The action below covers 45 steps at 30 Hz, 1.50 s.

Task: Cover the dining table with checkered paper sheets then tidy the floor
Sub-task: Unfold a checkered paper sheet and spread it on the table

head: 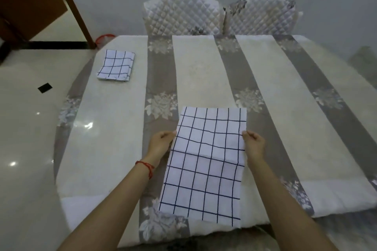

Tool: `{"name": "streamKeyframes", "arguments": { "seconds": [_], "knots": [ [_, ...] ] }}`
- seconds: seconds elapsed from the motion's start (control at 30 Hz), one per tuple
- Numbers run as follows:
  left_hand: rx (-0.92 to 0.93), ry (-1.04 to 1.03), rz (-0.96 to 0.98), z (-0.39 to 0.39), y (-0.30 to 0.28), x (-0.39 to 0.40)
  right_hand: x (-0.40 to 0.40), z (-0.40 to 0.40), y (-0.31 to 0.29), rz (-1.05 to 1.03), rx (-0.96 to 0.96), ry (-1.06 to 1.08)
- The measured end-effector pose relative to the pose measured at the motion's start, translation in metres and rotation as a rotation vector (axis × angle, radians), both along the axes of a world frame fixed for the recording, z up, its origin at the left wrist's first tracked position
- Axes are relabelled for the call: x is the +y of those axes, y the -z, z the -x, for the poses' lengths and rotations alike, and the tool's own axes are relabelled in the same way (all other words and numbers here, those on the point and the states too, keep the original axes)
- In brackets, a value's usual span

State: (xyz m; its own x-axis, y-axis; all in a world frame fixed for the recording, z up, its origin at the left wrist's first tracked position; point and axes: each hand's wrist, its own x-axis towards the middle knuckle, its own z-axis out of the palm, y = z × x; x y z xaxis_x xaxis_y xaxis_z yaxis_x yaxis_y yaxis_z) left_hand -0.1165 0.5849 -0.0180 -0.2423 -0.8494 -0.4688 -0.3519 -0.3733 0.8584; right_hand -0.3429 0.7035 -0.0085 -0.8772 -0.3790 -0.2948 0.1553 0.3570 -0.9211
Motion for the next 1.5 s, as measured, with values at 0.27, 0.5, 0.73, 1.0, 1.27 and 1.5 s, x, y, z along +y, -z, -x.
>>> {"name": "streamKeyframes", "arguments": {
  "seconds": [0.27, 0.5, 0.73, 1.0, 1.27, 1.5],
  "knots": [
    [-0.121, 0.144, -0.041, -0.019, 0.018, 0.034, -0.001, 0.012, 0.019, -0.007, -0.113, 0.33],
    [-0.284, 0.143, 0.19, -0.017, 0.014, 0.042, 0.019, 0.014, 0.033, -0.039, -0.125, 0.32],
    [-0.579, 0.218, 0.603, -0.033, 0.007, 0.037, 0.054, 0.018, 0.039, -0.134, -0.085, 0.027],
    [-0.422, 0.785, 0.946, -0.031, 0.016, 0.119, 0.082, -0.031, 0.027, -0.083, -0.126, -0.121],
    [-0.476, 0.909, 0.926, -0.037, 0.019, 0.138, 0.098, -0.095, 0.018, -0.168, -0.13, -0.622],
    [-0.318, 0.881, 0.966, -0.045, 0.011, 0.142, 0.096, -0.094, 0.015, -0.175, -0.328, -0.538]
  ]
}}
